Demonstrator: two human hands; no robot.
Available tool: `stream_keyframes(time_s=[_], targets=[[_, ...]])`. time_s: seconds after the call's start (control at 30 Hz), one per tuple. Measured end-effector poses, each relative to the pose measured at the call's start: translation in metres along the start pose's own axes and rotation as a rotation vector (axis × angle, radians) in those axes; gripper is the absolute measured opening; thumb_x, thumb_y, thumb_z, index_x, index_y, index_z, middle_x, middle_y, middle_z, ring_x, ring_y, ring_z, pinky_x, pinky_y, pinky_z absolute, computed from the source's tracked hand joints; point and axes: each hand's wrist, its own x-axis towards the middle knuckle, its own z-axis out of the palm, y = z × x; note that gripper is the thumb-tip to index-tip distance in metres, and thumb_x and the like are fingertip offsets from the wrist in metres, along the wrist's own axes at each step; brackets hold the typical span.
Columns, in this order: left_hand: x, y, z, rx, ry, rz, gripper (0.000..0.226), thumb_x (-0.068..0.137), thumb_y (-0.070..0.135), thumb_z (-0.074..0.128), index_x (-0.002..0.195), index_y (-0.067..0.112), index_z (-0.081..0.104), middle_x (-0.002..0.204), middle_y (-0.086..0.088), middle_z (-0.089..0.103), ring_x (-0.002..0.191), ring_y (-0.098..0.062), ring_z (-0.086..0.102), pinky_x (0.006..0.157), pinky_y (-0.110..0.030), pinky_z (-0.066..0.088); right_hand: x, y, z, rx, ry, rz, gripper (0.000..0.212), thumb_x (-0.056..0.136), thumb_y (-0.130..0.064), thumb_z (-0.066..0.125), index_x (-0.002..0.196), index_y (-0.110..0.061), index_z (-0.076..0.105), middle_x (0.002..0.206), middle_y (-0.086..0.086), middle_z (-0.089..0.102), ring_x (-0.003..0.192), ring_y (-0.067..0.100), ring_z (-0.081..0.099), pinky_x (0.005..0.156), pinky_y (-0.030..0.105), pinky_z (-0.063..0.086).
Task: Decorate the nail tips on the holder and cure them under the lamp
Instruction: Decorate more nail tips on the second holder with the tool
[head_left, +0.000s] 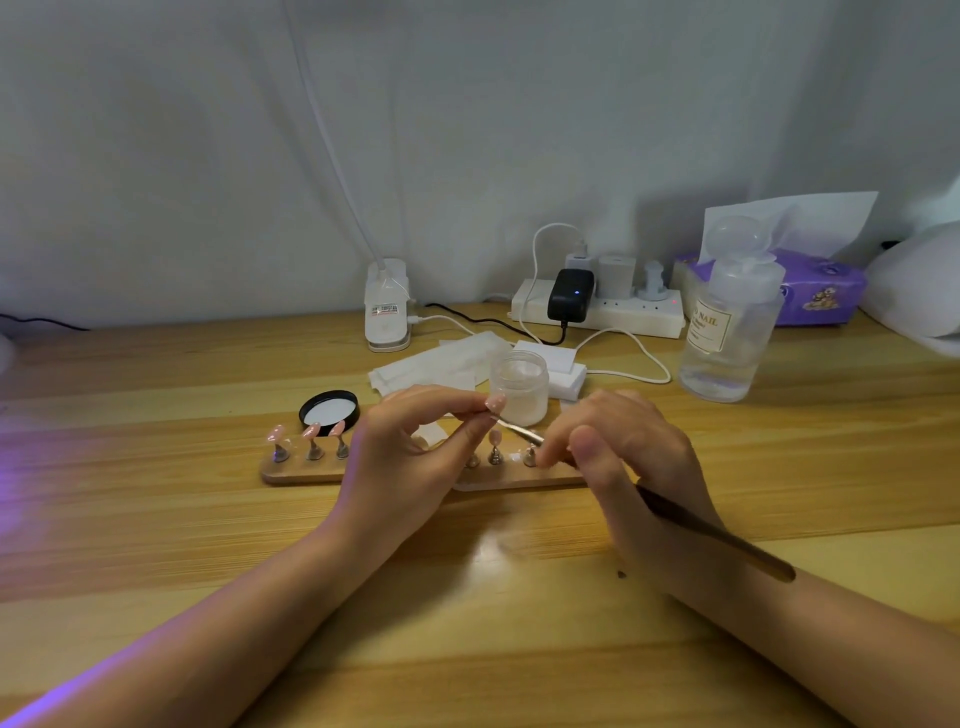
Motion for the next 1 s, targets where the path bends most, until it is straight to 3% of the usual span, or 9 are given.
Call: stream_keyframes(time_s=[0.13,0.23,0.37,0.57,0.77,0.93,1.0], targets=[[0.0,-0.0001,-0.0004,0.013,-0.015,-0.002,0.016,0.074,0.021,0.067,0.089,0.026,0.068,0.079,0.01,0.07,0.078,-0.008,0.065,0.072,-0.051,0.05,0.0016,0.0011,0.0002,0.011,0.039,0.161,0.033,0.089,-0.03,0.032,0.07,-0.021,0.058,0.068,-0.017,0.056,0.077,-0.004,0.051,0.077,0.01,0.033],[-0.0004,-0.0008,-0.0006,0.011,-0.009,-0.001,0.021,0.073,0.022,0.065,0.093,0.029,0.066,0.08,0.012,0.069,0.079,-0.009,0.065,0.072,-0.051,0.051,0.0008,-0.0008,0.002,-0.033,-0.02,0.042,0.04,0.093,-0.033,0.035,0.071,-0.014,0.061,0.067,-0.008,0.058,0.07,0.004,0.052,0.078,0.021,0.036],[0.0001,-0.0037,-0.0002,0.003,-0.016,0.012,0.02,0.074,0.018,0.066,0.094,0.018,0.068,0.08,0.001,0.07,0.077,-0.016,0.065,0.069,-0.049,0.051,-0.0006,0.0,0.0017,-0.01,-0.019,-0.04,0.053,0.098,-0.037,0.028,0.07,-0.009,0.063,0.068,-0.003,0.061,0.07,0.009,0.054,0.076,0.031,0.038],[0.0004,-0.007,-0.0007,0.017,-0.034,0.03,0.019,0.075,0.013,0.067,0.094,0.015,0.069,0.083,0.001,0.07,0.078,-0.013,0.065,0.069,-0.041,0.052,0.0016,0.0011,0.0003,0.009,0.028,0.154,0.034,0.09,-0.031,0.032,0.073,-0.021,0.059,0.071,-0.019,0.055,0.077,-0.002,0.052,0.075,0.019,0.038],[0.0007,-0.0075,-0.0012,0.022,-0.047,0.067,0.027,0.074,0.003,0.068,0.098,0.014,0.067,0.084,-0.003,0.069,0.078,-0.018,0.064,0.068,-0.042,0.052,0.0001,-0.0013,0.0005,0.007,-0.023,-0.009,0.054,0.098,-0.039,0.027,0.07,-0.009,0.063,0.067,-0.004,0.06,0.069,0.008,0.053,0.073,0.031,0.039],[0.0003,-0.0069,-0.0004,0.016,-0.035,0.065,0.022,0.074,0.007,0.069,0.095,0.016,0.068,0.082,-0.001,0.068,0.078,-0.015,0.063,0.069,-0.033,0.051,0.0027,-0.0017,0.0003,-0.019,0.023,0.109,0.03,0.09,-0.029,0.035,0.073,-0.021,0.058,0.069,-0.008,0.059,0.073,0.006,0.052,0.073,0.025,0.039],[0.0002,-0.0072,-0.0005,0.023,-0.037,0.065,0.025,0.074,0.006,0.069,0.096,0.017,0.067,0.083,0.001,0.068,0.079,-0.014,0.063,0.069,-0.03,0.051,0.0026,-0.002,0.0011,-0.02,-0.018,0.097,0.03,0.089,-0.029,0.036,0.073,-0.02,0.06,0.069,-0.009,0.059,0.072,0.007,0.053,0.073,0.029,0.039]])
